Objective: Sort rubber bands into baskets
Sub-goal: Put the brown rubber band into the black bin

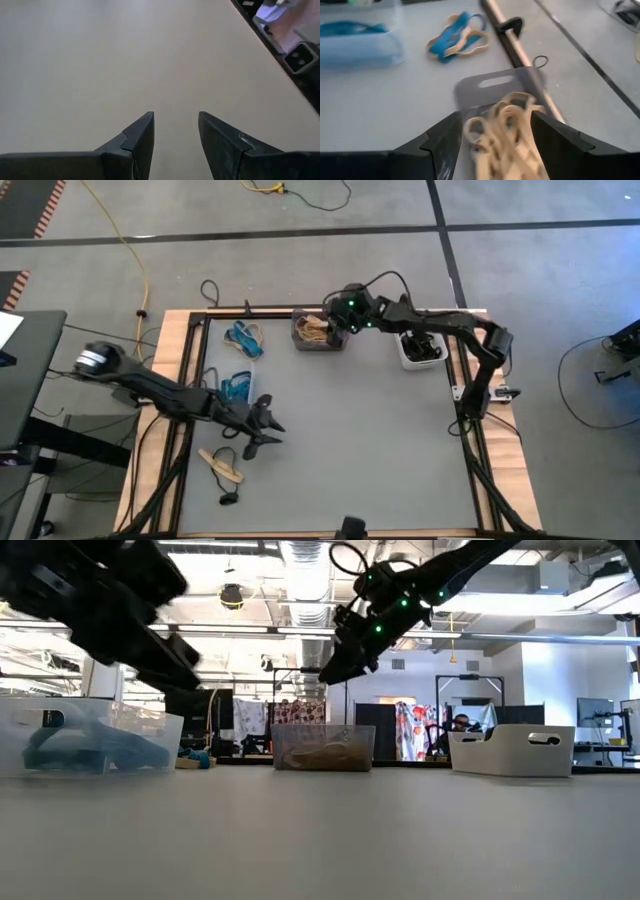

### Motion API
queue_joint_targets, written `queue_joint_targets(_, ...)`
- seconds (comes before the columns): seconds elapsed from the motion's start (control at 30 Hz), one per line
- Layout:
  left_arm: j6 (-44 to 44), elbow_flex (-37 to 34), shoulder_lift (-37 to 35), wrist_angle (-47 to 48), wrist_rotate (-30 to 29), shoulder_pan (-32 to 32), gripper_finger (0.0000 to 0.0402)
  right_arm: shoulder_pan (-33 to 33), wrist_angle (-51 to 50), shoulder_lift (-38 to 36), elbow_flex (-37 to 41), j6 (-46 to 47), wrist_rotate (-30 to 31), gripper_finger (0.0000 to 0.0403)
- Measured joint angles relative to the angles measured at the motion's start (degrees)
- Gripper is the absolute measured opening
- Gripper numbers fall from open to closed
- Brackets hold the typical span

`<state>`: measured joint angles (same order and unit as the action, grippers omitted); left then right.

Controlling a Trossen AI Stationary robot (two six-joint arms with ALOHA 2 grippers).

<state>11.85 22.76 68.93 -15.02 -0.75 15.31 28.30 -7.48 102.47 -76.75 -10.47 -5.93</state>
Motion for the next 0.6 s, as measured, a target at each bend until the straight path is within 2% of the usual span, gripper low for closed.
queue_joint_targets(0.13,7.4,0.0,-9.9,12.9,-3.4,3.9,0.0143,-3.6,-3.0,-1.1,0.0,-1.9,-0.5,0.0265)
queue_joint_targets(0.3,14.8,0.0,-19.3,24.3,-8.6,9.7,0.0143,-8.9,-2.8,-2.8,0.0,-2.0,-6.2,0.0265)
queue_joint_targets(0.47,22.4,0.0,-24.6,35.4,-14.7,14.7,0.0143,-15.4,-2.3,-4.9,0.0,-4.0,-6.6,0.0265)
queue_joint_targets(0.6,28.6,0.0,-25.5,40.6,-16.1,17.8,0.0143,-19.6,-2.9,-6.8,0.0,-5.1,-6.4,0.0265)
